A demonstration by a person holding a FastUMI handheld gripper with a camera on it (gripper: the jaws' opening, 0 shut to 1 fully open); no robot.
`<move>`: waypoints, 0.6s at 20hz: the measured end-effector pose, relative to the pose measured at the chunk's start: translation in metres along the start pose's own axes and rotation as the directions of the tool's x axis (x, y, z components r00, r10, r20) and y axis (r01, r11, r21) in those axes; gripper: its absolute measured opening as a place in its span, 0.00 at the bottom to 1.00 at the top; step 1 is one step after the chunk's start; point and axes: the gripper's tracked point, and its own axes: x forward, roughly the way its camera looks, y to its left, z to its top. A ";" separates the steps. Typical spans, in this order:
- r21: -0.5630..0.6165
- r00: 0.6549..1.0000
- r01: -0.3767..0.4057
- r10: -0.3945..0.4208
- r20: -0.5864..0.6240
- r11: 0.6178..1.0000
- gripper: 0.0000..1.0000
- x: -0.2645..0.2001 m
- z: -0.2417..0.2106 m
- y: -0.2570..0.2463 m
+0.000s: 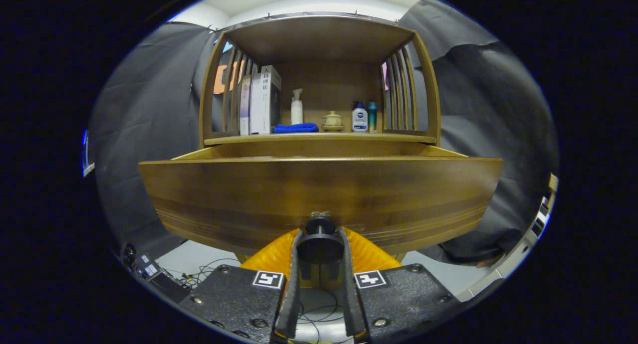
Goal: Pull open the drawer, take out the items inside it, and place them on the countertop above the cabinet.
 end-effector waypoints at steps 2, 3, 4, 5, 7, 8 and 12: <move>0.000 0.999 -0.028 0.028 0.021 1.000 0.56 -0.009 0.006 0.001; -0.007 0.999 -0.027 0.027 0.037 1.000 0.65 -0.016 0.012 -0.004; -0.013 0.998 -0.022 0.023 0.059 1.000 0.74 -0.025 0.025 -0.010; -0.011 0.996 -0.021 0.022 0.082 1.000 0.83 -0.033 0.037 -0.016; 0.015 0.994 -0.019 0.017 0.106 1.000 1.00 -0.043 0.065 -0.028; 0.037 0.993 -0.019 0.014 0.116 0.999 1.00 -0.046 0.082 -0.034; 0.076 0.992 0.009 -0.018 0.123 0.997 1.00 -0.035 0.152 -0.059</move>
